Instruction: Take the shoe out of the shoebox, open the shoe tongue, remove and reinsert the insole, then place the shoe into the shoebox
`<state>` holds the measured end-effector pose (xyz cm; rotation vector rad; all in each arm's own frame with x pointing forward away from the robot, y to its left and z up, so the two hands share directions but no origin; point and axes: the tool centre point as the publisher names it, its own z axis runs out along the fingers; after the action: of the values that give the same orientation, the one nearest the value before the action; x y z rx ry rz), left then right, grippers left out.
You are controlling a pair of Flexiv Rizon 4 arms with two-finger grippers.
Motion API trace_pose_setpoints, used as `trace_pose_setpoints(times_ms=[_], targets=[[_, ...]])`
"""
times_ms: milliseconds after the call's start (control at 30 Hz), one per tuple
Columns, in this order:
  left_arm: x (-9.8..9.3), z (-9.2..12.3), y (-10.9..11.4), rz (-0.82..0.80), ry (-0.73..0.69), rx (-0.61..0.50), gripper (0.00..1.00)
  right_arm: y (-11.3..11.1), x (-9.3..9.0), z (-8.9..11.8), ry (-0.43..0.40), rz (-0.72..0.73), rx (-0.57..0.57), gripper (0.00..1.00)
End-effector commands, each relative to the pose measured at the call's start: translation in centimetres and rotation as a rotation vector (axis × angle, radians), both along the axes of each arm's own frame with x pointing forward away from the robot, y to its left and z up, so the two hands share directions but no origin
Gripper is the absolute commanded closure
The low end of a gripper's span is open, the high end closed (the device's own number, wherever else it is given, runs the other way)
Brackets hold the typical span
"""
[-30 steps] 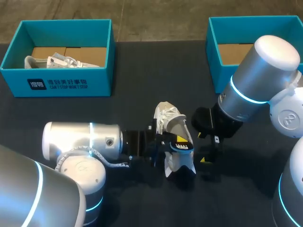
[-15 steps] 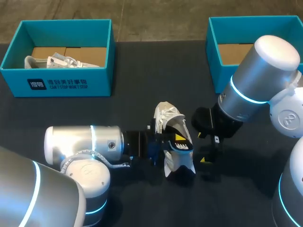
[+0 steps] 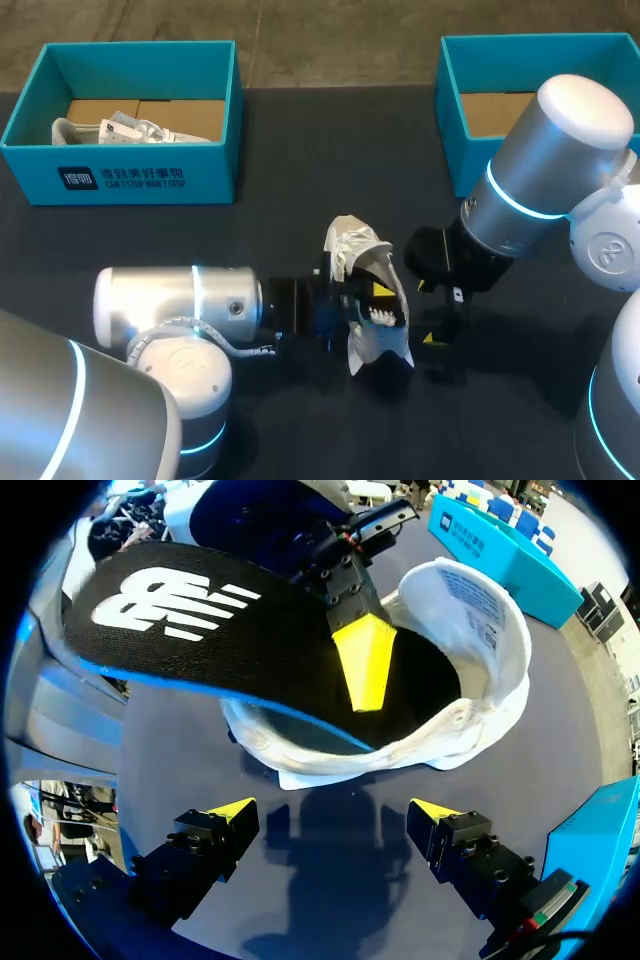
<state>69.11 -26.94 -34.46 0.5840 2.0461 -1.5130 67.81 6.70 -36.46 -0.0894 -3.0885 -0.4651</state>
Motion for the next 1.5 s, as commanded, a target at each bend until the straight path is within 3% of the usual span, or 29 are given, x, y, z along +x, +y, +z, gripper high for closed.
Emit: trace_pose_setpoints(times_ms=[33,367,400,667,833,900,967,1267,1500], targets=[[-0.5,0.4,0.5,0.000,-0.003,-0.005,0.73,0.0,-0.1,-0.1,-0.002,-0.001,-0.002,0.00],[-1.4,1.2,0.7,-0.012,-0.007,-0.016,0.75,0.0,-0.1,-0.1,-0.002,-0.001,-0.002,0.00],[-1.6,1.3,0.7,-0.013,-0.008,-0.020,0.83,0.0,-0.1,-0.1,-0.002,-0.001,-0.002,0.00],[-2.1,1.8,0.4,-0.013,-0.021,-0.017,0.76,0.0,-0.1,-0.1,-0.002,-0.001,-0.002,0.00],[-2.3,1.8,0.3,-0.004,-0.024,-0.021,0.88,0.0,-0.1,-0.1,-0.002,-0.001,-0.002,0.00],[-2.6,1.8,0.2,-0.001,-0.023,-0.035,1.00,0.0,-0.1,-0.1,-0.002,-0.001,-0.002,0.00],[-2.6,1.7,0.2,0.009,-0.038,-0.035,1.00,0.0,-0.1,-0.1,-0.002,-0.001,-0.002,0.00],[-1.9,0.6,-0.1,0.023,-0.106,-0.017,1.00,0.0,-0.1,-0.1,-0.002,-0.001,-0.002,0.00],[-0.3,-0.6,0.0,0.043,-0.109,0.018,1.00,0.0,-0.1,-0.1,-0.002,-0.001,-0.002,0.00]])
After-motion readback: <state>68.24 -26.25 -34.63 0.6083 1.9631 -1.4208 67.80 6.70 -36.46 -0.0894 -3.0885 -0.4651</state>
